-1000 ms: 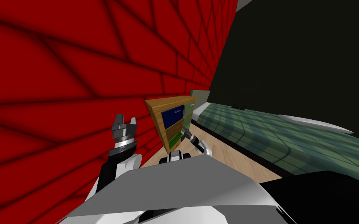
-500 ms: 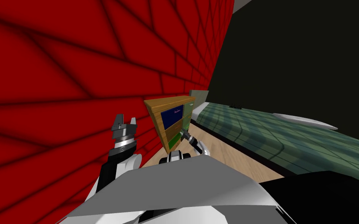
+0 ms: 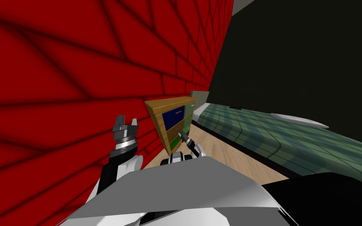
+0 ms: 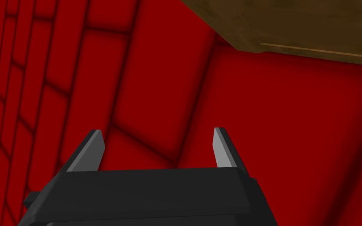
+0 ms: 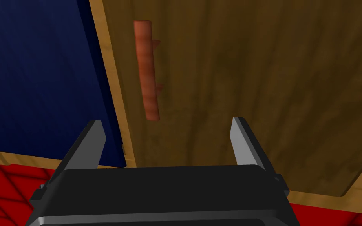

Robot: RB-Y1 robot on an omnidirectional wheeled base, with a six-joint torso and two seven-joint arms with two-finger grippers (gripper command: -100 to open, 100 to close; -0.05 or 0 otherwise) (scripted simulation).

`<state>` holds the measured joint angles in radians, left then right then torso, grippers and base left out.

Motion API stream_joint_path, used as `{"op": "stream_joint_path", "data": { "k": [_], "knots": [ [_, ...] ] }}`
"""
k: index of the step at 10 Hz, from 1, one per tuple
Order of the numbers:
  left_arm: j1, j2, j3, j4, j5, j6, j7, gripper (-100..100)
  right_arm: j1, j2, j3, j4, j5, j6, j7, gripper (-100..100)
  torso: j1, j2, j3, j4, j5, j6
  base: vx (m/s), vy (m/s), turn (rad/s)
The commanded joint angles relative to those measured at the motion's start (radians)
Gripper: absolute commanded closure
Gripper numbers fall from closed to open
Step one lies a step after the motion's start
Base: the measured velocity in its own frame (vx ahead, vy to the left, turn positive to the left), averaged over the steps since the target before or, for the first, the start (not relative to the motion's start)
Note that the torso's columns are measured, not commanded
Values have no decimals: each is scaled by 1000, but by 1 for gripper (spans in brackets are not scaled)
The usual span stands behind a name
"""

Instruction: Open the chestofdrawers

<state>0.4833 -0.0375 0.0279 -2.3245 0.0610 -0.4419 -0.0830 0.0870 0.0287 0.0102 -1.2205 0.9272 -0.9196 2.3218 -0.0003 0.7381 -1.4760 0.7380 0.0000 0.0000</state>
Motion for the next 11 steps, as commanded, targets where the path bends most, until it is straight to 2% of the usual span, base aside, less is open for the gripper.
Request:
{"op": "stream_joint_path", "data": {
  "k": [1,2,3,6,9,10,11],
  "knots": [
    [0,0,0,0,0,0,0,0,-22,-3,4,-15,6,32,-26,-100,-1,0,0,0,0,0,2,30,8],
    [0,0,0,0,0,0,0,0,-8,-2,6,-21,7,21,-18,-100,1,-1,0,0,0,0,0,16,-1],
    [0,0,0,0,0,0,0,0,-9,-3,7,-24,7,27,-24,100,0,0,0,0,0,0,0,0,0],
    [0,0,0,0,0,0,0,0,-13,-16,10,-34,8,29,-43,100,-5,6,4,2,-1,0,-122,-84,-20],
    [0,0,0,0,0,0,0,0,-14,-22,11,-40,8,30,-51,100,0,1,0,0,0,0,-140,-104,-18],
    [0,0,0,0,0,0,0,0,-15,-58,11,-41,8,33,-54,-100,4,-5,-3,-1,1,0,-17,-8,-1],
    [0,0,0,0,0,0,0,0,-16,-81,10,-40,8,36,-56,-100,6,-7,-4,-2,2,0,5,16,-5]
  ]
}}
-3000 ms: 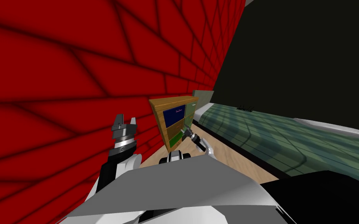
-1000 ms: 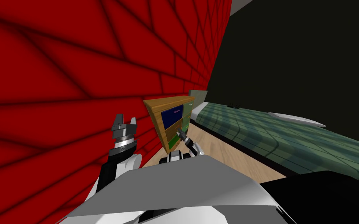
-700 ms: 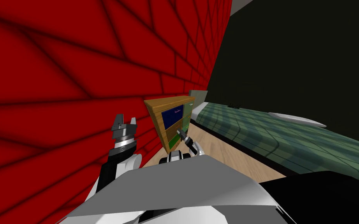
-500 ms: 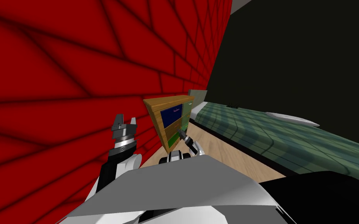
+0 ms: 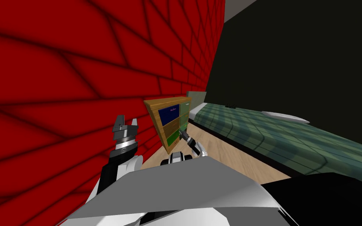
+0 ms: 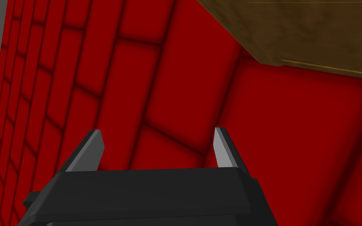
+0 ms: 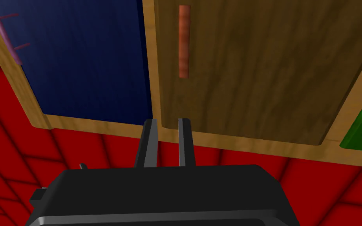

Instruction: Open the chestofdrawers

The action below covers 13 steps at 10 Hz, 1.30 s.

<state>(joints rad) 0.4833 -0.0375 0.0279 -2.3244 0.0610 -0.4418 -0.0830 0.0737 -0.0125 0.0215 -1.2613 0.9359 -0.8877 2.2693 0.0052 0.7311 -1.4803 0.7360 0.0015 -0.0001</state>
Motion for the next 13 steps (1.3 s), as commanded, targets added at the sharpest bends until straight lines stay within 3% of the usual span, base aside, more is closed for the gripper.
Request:
{"op": "stream_joint_path", "data": {
  "k": [1,5,7,10,13],
  "knots": [
    [0,0,0,0,0,0,0,0,-3,-63,-2,0,-1,7,-5,-100,-1,1,1,0,0,0,17,32,-6],
    [0,0,0,0,0,0,0,0,-15,-136,-7,-1,-3,33,-21,-100,-5,8,5,2,-2,0,13,40,-10],
    [0,0,0,0,0,0,0,0,-28,-112,-13,-4,-3,65,-36,-100,-2,6,4,2,-1,0,25,115,-27],
    [0,0,0,0,0,0,0,0,-50,-133,-22,-8,-5,113,-61,-100,-6,6,3,2,-2,0,44,132,-26],
    [0,0,0,0,0,0,0,0,-60,-63,-26,-11,-4,136,-71,-100,-7,8,5,2,-2,0,31,101,-15]
  ]
}}
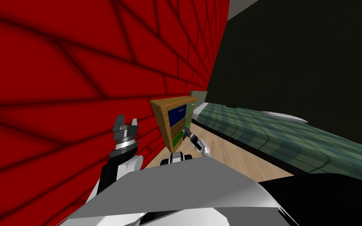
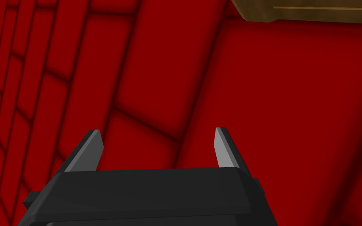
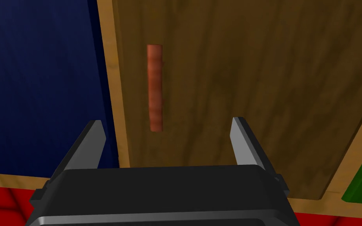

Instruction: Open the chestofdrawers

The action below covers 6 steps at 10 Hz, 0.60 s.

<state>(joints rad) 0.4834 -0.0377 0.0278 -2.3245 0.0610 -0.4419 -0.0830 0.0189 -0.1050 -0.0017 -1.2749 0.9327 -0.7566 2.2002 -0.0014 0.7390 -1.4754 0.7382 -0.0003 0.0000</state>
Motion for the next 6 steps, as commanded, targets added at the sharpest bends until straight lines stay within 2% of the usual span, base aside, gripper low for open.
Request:
{"op": "stream_joint_path", "data": {
  "k": [1,4,5,6],
  "knots": [
    [0,0,0,0,0,0,0,0,-7,51,-4,2,-1,8,-3,-100,-2,1,1,0,-1,0,1,28,-3],
    [0,0,0,0,0,0,0,0,-9,109,-5,1,-1,13,-5,-100,1,-1,0,0,0,0,0,9,-4],
    [0,0,0,0,0,0,0,0,-12,98,-8,8,-3,8,-2,-100,1,-1,-1,0,0,0,0,0,0],
    [0,0,0,0,0,0,0,0,-37,91,-4,2,2,37,-26,-100,1,-1,-1,0,0,0,30,38,37]
  ]
}}
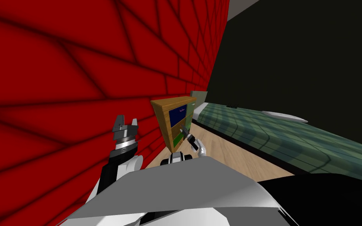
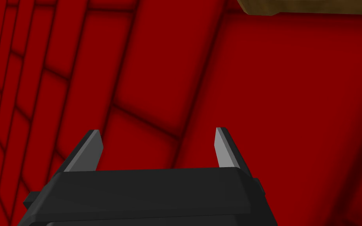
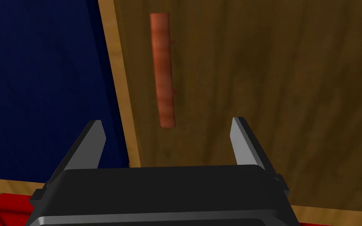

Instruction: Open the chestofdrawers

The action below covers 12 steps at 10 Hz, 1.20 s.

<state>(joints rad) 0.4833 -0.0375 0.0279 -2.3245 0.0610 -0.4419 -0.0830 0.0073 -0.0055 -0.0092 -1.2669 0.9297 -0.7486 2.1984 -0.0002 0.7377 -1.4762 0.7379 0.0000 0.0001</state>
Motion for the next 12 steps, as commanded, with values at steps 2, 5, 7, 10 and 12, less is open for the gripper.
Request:
{"op": "stream_joint_path", "data": {
  "k": [2,5,7,10,12],
  "knots": [
    [0,0,0,0,0,0,0,0,-14,-5,2,-5,3,16,-13,100,1,0,0,0,0,0,10,12,5],
    [0,0,0,0,0,0,0,0,-18,-19,6,-13,3,17,-32,100,-4,5,3,2,-1,0,-115,-85,-23],
    [0,0,0,0,0,0,0,0,-22,-29,8,-18,4,18,-45,100,-2,1,1,0,-1,0,-150,-140,-22],
    [0,0,0,0,0,0,0,0,-21,-87,8,-20,8,20,-38,-100,6,-6,-4,-2,2,0,-28,-17,2],
    [0,0,0,0,0,0,0,0,-24,-124,9,-25,21,28,-28,-100,2,-3,-2,-1,1,0,34,45,15]
  ]
}}
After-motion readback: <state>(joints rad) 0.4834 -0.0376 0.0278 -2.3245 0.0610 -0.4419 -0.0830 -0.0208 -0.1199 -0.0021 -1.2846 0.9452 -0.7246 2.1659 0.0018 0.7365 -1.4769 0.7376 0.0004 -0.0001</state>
